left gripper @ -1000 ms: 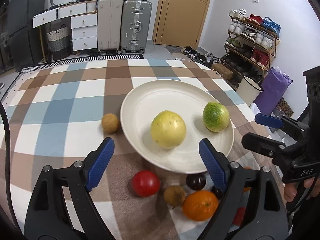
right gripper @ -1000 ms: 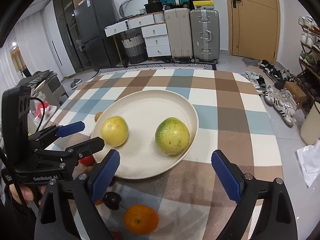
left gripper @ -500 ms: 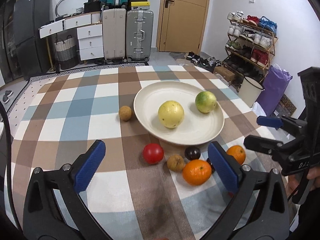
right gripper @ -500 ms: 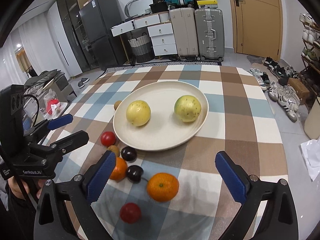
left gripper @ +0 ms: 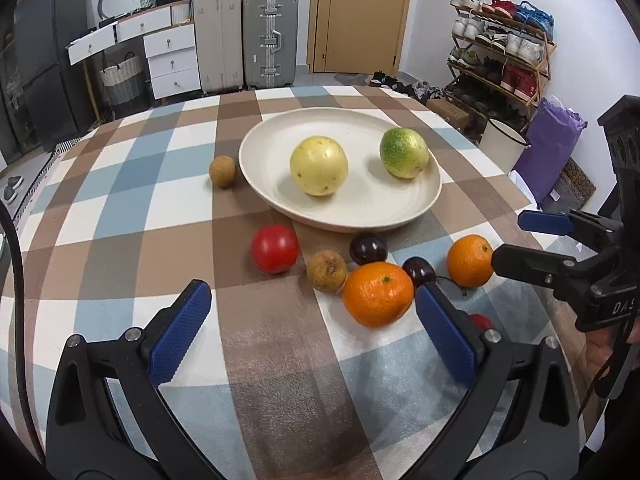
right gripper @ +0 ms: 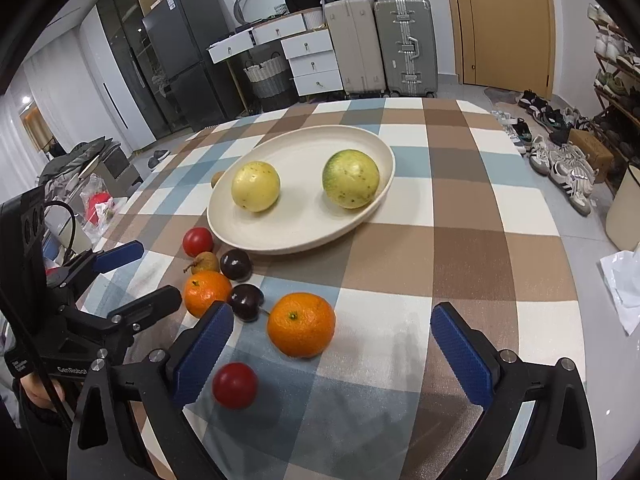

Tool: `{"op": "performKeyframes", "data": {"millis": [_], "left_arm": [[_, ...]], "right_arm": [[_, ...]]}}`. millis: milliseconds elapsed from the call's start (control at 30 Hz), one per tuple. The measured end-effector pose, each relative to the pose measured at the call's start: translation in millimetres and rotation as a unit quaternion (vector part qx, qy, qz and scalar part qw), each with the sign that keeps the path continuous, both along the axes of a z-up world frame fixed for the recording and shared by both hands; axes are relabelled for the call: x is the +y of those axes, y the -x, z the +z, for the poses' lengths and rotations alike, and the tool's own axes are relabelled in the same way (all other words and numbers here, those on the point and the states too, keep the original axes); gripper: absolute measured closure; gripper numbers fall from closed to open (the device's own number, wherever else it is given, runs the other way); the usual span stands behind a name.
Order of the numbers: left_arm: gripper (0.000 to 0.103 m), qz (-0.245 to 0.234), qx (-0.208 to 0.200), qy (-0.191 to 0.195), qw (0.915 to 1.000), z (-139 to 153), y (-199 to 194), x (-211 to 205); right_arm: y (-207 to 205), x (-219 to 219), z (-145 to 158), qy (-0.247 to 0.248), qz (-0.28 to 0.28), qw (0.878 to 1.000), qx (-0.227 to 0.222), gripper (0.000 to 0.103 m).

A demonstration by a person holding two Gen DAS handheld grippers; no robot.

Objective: Organize fruits
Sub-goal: 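Move both grippers toward the oranges beside the plate, then grasp a large orange with the left gripper while the right gripper grasps another orange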

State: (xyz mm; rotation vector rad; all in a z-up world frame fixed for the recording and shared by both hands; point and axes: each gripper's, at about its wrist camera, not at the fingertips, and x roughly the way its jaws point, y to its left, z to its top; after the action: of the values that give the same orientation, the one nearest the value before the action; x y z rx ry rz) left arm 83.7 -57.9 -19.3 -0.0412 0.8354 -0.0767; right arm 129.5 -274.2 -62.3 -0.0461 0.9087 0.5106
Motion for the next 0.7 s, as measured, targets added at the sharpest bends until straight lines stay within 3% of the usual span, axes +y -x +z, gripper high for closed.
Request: {"op": "performKeyframes", "data": {"millis": [233,367,467,700], "left_arm": [[0.001,-0.01,0.017,0.004,0.9998,-12.3,-6.1,-8.4],[0.002,-0.013,0.022,0.014,0.9996,-15.0,-8.0,-10.7],[0.007,-0.012,0.029,0.029,0.9991,-18.3,-10.9,-10.3],[0.021,-0.018,0.037,0.038,0.9984,-21.5,-13.6,-10.9]], "right_arm": [[1.0,3.6,-9.6,0.002,0.015,1.0,0.01,0.003],[0.2,6.1,-14.4,0.0,0.022,1.0,0.018,0.011],[0.4,9.5,-17.9,0.002,0.031,0.999,0.023,0.019],[-0.2,12.7,-19.5,-0.001,0.044,0.999,0.024,0.025]]}}
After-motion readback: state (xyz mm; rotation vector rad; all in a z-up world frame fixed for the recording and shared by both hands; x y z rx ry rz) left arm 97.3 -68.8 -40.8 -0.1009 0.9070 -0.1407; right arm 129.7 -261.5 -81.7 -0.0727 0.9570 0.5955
